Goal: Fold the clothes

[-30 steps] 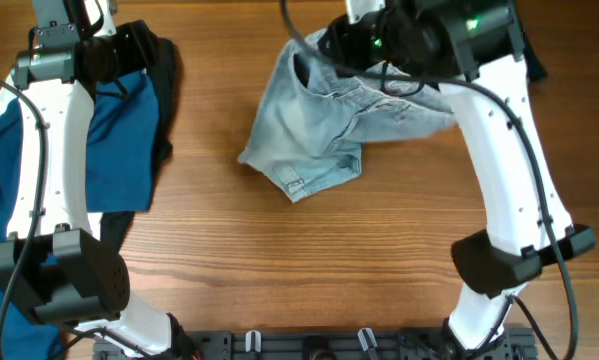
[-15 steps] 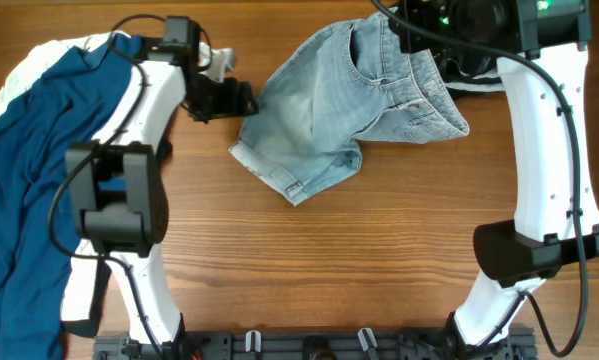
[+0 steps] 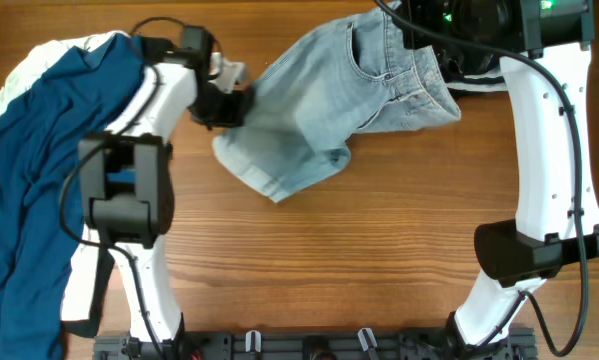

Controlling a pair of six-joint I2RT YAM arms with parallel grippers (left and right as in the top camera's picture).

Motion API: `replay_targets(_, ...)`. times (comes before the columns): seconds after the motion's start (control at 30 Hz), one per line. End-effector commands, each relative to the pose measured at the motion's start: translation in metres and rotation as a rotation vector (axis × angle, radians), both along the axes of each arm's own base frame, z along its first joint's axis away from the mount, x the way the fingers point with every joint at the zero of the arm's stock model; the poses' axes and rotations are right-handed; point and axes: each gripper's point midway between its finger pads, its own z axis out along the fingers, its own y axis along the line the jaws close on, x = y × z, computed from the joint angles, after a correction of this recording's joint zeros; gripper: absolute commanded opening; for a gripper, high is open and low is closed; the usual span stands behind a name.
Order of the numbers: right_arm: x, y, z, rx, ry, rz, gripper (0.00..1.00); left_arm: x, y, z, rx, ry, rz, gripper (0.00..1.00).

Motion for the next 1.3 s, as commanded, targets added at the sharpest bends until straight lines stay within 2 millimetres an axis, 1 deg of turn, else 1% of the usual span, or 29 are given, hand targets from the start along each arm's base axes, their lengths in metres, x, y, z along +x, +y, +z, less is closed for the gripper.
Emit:
replay_targets(0.0, 0.005, -0.018, 0.017, -0.016, -0.063, -0.039, 0.04, 0.024, 0.054, 0.047, 0.031, -0.107, 0.138, 0.15)
replay_targets(0.03, 0.005, -0.021, 0.017, -0.012, -0.057, -0.052, 0.04, 0.024, 0.056, 0.053, 0.006, -0.117, 0.146, 0.34)
replay_targets(0.07, 0.006, -0.024, 0.016, -0.009, -0.052, -0.063, 0.04, 0.024, 0.056, 0.054, -0.003, -0.117, 0.147, 0.43)
replay_targets(0.1, 0.005, -0.028, 0.016, -0.010, -0.047, -0.070, 0.04, 0.024, 0.054, 0.051, -0.001, -0.111, 0.141, 0.46)
replay_targets(0.17, 0.005, -0.029, 0.015, -0.011, -0.044, -0.072, 0.04, 0.027, 0.048, 0.047, -0.001, -0.119, 0.125, 0.48)
replay_targets(0.2, 0.005, -0.029, 0.015, -0.011, -0.045, -0.072, 0.04, 0.033, 0.046, 0.044, -0.002, -0.137, 0.121, 0.49)
replay_targets(0.3, 0.006, -0.031, 0.014, -0.023, -0.044, -0.082, 0.04, 0.046, 0.047, 0.034, -0.004, -0.172, 0.122, 0.52)
replay_targets(0.37, 0.006, -0.031, 0.014, -0.023, -0.045, -0.082, 0.04, 0.053, 0.047, 0.019, 0.001, -0.184, 0.099, 0.57)
replay_targets(0.4, 0.006, -0.031, 0.014, -0.023, -0.045, -0.082, 0.04, 0.058, 0.047, 0.009, 0.002, -0.189, 0.099, 0.63)
replay_targets(0.47, 0.006, -0.032, 0.014, -0.025, -0.046, -0.080, 0.04, 0.069, 0.051, -0.009, 0.017, -0.202, 0.130, 0.62)
replay_targets(0.53, 0.006, -0.034, 0.013, -0.036, -0.043, -0.090, 0.04, 0.081, 0.059, -0.020, 0.025, -0.212, 0.226, 0.63)
replay_targets(0.57, 0.006, -0.035, 0.013, -0.040, -0.042, -0.092, 0.04, 0.086, 0.060, -0.022, 0.014, -0.219, 0.259, 0.66)
replay_targets(0.63, 0.006, -0.034, 0.013, -0.039, -0.043, -0.092, 0.04, 0.089, 0.060, -0.029, 0.011, -0.220, 0.269, 0.71)
replay_targets(0.73, 0.006, -0.035, 0.013, -0.039, -0.044, -0.092, 0.04, 0.090, 0.058, -0.040, 0.000, -0.213, 0.265, 0.73)
replay_targets(0.8, 0.006, -0.034, 0.013, -0.039, -0.043, -0.092, 0.04, 0.090, 0.047, -0.050, -0.063, -0.197, 0.246, 0.74)
replay_targets(0.83, 0.006, -0.034, 0.013, -0.039, -0.043, -0.092, 0.04, 0.089, 0.043, -0.052, -0.085, -0.193, 0.238, 0.73)
replay_targets(0.87, 0.006, -0.034, 0.013, -0.039, -0.043, -0.092, 0.04, 0.087, 0.032, -0.062, -0.128, -0.175, 0.219, 0.72)
replay_targets(0.9, 0.006, -0.034, 0.013, -0.039, -0.042, -0.092, 0.04, 0.085, 0.024, -0.069, -0.138, -0.165, 0.204, 0.68)
replay_targets(0.93, 0.006, -0.034, 0.013, -0.039, -0.042, -0.092, 0.04, 0.085, 0.018, -0.071, -0.139, -0.163, 0.194, 0.58)
replay_targets(0.97, 0.006, -0.034, 0.013, -0.038, -0.042, -0.092, 0.04, 0.084, 0.010, -0.073, -0.143, -0.165, 0.179, 0.37)
replay_targets(1.0, 0.006, -0.034, 0.013, -0.037, -0.041, -0.094, 0.04, 0.084, -0.002, -0.073, -0.146, -0.171, 0.155, 0.24)
replay_targets(1.03, 0.006, -0.034, 0.013, -0.037, -0.041, -0.094, 0.04, 0.083, -0.013, -0.073, -0.148, -0.175, 0.135, 0.24)
replay_targets(1.1, 0.006, -0.034, 0.012, -0.037, -0.040, -0.094, 0.04, 0.083, -0.025, -0.076, -0.121, -0.184, 0.112, 0.31)
replay_targets(1.13, 0.005, -0.034, 0.012, -0.039, -0.039, -0.093, 0.04, 0.082, -0.026, -0.080, -0.086, -0.184, 0.110, 0.34)
replay_targets(1.2, 0.005, -0.035, 0.012, -0.040, -0.036, -0.091, 0.04, 0.077, -0.023, -0.089, -0.008, -0.170, 0.115, 0.35)
replay_targets(1.23, 0.005, -0.035, 0.011, -0.040, -0.035, -0.092, 0.04, 0.075, -0.018, -0.092, 0.018, -0.163, 0.122, 0.26)
replay_targets(1.27, 0.005, -0.035, 0.011, -0.040, -0.035, -0.092, 0.04, 0.075, -0.015, -0.093, 0.034, -0.160, 0.127, 0.04)
